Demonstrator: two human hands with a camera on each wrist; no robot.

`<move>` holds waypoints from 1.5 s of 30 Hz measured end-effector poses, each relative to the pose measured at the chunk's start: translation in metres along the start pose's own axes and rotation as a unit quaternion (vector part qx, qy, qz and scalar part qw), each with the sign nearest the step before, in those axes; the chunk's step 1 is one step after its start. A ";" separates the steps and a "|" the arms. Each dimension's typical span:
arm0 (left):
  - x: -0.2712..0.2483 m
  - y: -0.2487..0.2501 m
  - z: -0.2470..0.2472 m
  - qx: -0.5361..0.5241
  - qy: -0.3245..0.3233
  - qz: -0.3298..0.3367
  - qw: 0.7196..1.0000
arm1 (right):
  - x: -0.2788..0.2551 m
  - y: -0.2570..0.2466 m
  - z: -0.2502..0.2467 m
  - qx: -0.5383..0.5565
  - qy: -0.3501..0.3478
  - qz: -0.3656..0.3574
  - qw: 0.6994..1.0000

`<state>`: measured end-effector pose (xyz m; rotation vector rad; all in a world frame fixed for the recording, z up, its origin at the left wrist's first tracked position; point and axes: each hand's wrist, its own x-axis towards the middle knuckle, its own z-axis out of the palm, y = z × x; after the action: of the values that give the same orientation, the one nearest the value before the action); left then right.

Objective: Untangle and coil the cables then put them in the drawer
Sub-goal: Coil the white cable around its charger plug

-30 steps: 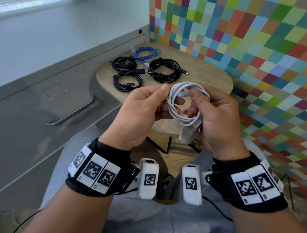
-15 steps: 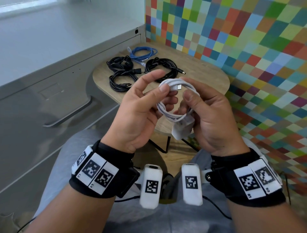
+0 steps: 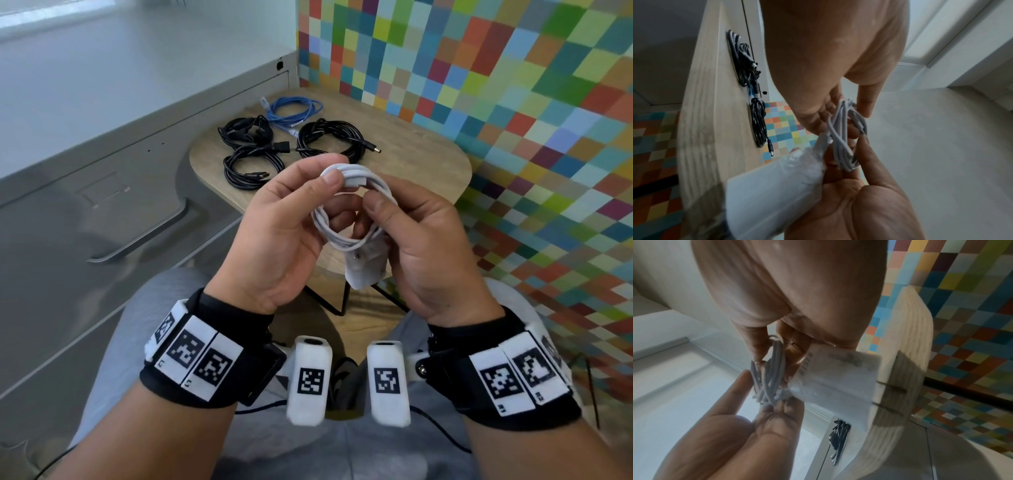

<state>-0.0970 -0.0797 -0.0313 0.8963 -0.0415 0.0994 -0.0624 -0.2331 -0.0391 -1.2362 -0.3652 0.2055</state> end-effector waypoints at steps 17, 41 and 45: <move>0.003 -0.003 -0.006 0.117 0.002 -0.016 0.993 | 0.006 0.007 -0.010 0.038 0.036 -0.007 0.999; 0.025 -0.004 -0.046 0.142 0.220 0.015 0.965 | 0.026 0.021 -0.014 -0.405 -0.016 0.019 0.914; 0.029 -0.006 -0.053 0.149 0.224 -0.003 0.963 | 0.037 0.029 -0.012 -0.402 0.047 -0.026 0.914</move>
<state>-0.0681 -0.0406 -0.0669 1.1557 0.4091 0.3070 -0.0223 -0.2219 -0.0639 -2.0399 -0.4139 -0.0693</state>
